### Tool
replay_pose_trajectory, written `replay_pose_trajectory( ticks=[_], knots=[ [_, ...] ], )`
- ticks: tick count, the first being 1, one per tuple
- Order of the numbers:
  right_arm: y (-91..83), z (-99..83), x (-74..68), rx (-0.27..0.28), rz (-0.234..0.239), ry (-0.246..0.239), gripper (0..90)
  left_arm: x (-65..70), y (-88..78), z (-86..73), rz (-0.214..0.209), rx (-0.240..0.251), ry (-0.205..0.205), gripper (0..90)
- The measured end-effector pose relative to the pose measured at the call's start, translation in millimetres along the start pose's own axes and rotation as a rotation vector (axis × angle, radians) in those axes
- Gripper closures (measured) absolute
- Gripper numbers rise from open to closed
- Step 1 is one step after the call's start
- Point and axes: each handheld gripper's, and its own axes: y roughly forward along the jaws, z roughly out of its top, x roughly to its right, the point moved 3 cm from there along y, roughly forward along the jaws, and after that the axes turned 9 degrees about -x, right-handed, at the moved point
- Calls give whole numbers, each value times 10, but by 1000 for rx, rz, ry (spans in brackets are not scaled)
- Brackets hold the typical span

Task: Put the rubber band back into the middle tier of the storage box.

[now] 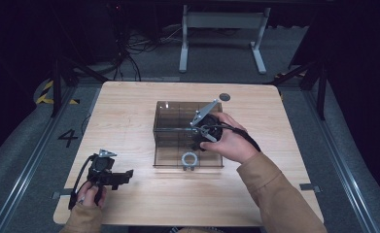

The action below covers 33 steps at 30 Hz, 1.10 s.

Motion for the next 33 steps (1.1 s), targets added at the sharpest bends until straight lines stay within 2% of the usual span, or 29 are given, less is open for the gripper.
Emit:
replay_pose_trajectory(
  ticks=[5,19,23,26,33],
  knots=[
    [-111,-93,45,24,-14,19,650,15,16,23,-12,-1,10,159],
    [-338,-401,104,61,-48,60,623,38,32,57,-13,-6,19,159],
    [-414,-539,134,80,-53,84,614,58,47,70,-12,-8,19,159],
    [-453,-644,155,73,-65,97,610,62,50,67,-13,-10,28,159],
    [-576,-857,222,94,-93,135,594,41,24,38,-8,-10,15,159]
  ],
)
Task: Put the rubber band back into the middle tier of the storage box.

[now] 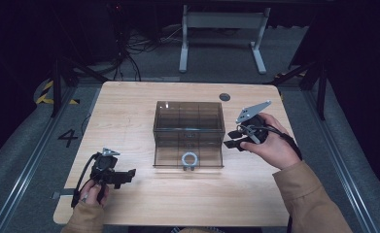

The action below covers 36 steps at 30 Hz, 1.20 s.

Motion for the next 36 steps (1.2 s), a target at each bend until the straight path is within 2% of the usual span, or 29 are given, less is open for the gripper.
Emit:
replay_pose_trajectory(
  ticks=[9,21,30,36],
  knots=[
    [-141,-258,69,24,-31,38,562,-36,-24,-45,8,7,-18,159],
    [-195,-540,191,46,-41,87,546,-77,-58,-117,20,4,-34,159],
    [-92,-745,189,67,-36,117,532,-112,-80,-159,27,10,-44,159],
    [35,-884,184,56,-35,136,530,-114,-87,-167,24,9,-50,159]
  ],
)
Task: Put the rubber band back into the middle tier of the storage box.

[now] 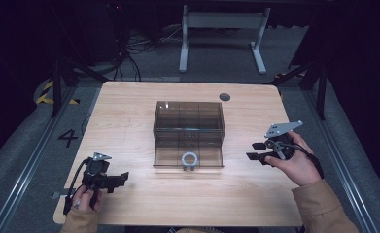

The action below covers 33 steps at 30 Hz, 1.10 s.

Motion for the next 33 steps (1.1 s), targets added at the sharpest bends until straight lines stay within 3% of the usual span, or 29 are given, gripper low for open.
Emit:
replay_pose_trajectory(
  ticks=[7,15,33],
  knots=[
    [193,-222,-18,-10,-8,26,523,4,1,0,4,0,3,159],
    [297,-382,-36,3,-24,50,523,9,-2,4,-1,1,3,159],
    [562,-713,-160,33,-69,59,525,26,6,23,-9,1,11,159]
  ],
)
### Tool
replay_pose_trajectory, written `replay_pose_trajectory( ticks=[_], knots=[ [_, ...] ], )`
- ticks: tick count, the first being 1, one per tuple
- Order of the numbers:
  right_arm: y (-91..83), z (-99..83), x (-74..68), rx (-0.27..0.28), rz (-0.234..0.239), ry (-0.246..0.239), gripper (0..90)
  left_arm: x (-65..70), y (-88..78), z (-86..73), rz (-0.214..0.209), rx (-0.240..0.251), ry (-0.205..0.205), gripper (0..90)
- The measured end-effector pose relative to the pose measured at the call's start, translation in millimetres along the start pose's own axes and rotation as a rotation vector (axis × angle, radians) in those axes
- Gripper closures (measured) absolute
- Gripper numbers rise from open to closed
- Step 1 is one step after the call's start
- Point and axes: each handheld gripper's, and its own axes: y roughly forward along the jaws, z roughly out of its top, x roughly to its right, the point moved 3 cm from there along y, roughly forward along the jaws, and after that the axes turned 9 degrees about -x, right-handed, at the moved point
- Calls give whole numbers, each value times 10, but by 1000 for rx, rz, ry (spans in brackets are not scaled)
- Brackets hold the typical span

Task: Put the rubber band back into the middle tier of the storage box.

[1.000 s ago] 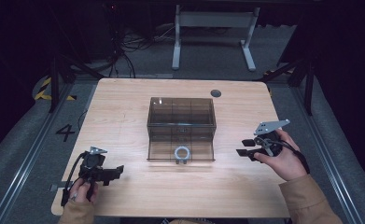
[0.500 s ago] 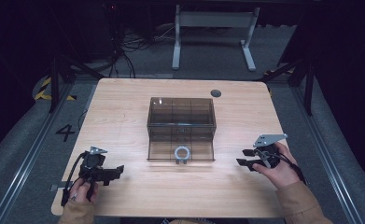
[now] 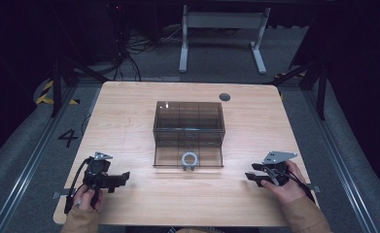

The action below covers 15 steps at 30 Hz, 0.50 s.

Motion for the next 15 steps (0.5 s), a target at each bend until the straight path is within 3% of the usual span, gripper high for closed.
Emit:
replay_pose_trajectory(
  ticks=[11,15],
  knots=[
    [14,-68,-83,30,-24,-8,513,6,1,14,-10,6,3,159],
    [-26,-51,-66,81,-23,8,506,4,0,22,-24,11,6,159]
  ],
)
